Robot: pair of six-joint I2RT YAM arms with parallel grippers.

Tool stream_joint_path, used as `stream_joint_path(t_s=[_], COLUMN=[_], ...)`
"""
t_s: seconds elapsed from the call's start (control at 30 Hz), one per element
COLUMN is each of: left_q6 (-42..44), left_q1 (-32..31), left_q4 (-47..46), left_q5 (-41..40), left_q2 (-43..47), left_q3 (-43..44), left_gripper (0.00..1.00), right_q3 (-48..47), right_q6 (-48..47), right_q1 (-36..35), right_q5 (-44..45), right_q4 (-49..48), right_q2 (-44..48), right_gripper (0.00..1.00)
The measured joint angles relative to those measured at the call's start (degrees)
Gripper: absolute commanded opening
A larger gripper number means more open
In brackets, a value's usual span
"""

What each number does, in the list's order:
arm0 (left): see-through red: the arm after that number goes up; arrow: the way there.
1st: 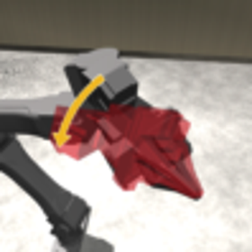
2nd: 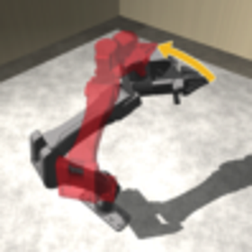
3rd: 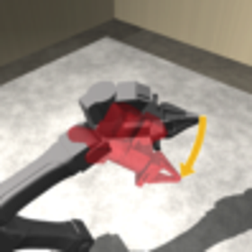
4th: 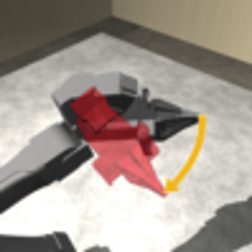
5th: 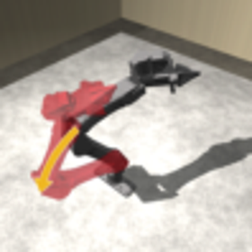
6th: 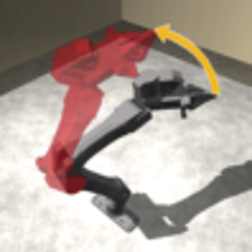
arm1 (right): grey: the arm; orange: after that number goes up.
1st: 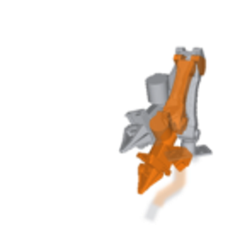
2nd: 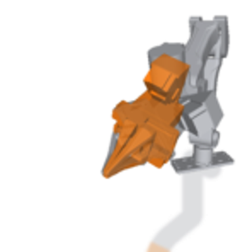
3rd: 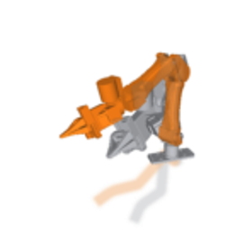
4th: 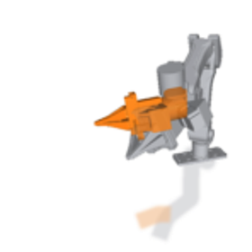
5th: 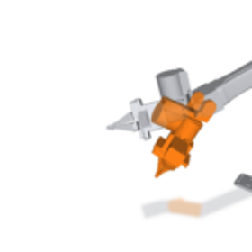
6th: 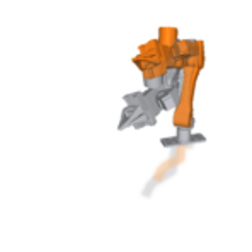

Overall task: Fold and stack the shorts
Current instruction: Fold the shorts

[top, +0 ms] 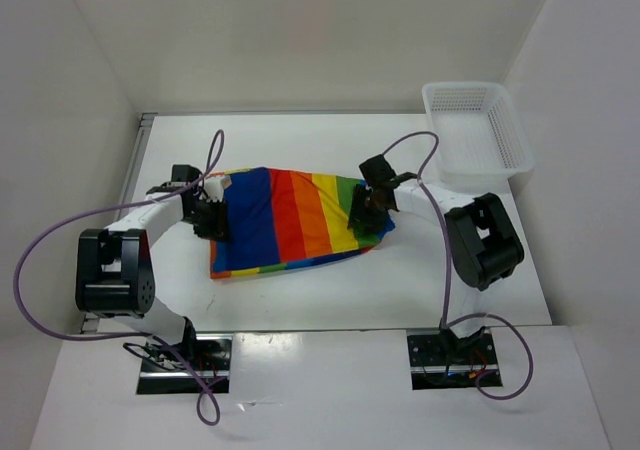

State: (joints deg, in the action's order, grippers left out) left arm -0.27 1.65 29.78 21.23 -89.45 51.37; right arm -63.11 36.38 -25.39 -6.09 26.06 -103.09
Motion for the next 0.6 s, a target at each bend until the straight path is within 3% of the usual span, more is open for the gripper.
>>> stream_joint_path(t_s=[0.03,0.1,0.17,0.33,0.6], left_q6=[0.0,0.0,0.0,0.0,0.0], left_q1=[-0.1,-0.1,-0.3,-1.6,-9.2], left_q4=[0.5,1.2,1.6,1.2,-0.9], left_q5=[0.0,-0.1,-0.1,-0.1,0.4], left_q2=[0.0,0.0,0.0,0.1,-5.9], left_q3=[0.8,3.4,6.8,12.4,14.7], left_gripper=[0.28,0.29,0.29,0.29,0.29], right_q3=[-0.5,-2.0,-4.3,-10.0,-9.9], right_q6=[-0.5,-1.6,-2.5,-3.4,-5.1], right_q1=[-0.1,-0.3,-0.3,0.9,9.9], right_q5=[0.7,2.4,4.3,7.4,7.1], right_q4=[0.8,2.7,4.6,5.2,5.0], right_q2=[0.7,3.2,6.6,10.9,8.7], right_gripper=[0.75,0.94,0.99,1.0,1.0])
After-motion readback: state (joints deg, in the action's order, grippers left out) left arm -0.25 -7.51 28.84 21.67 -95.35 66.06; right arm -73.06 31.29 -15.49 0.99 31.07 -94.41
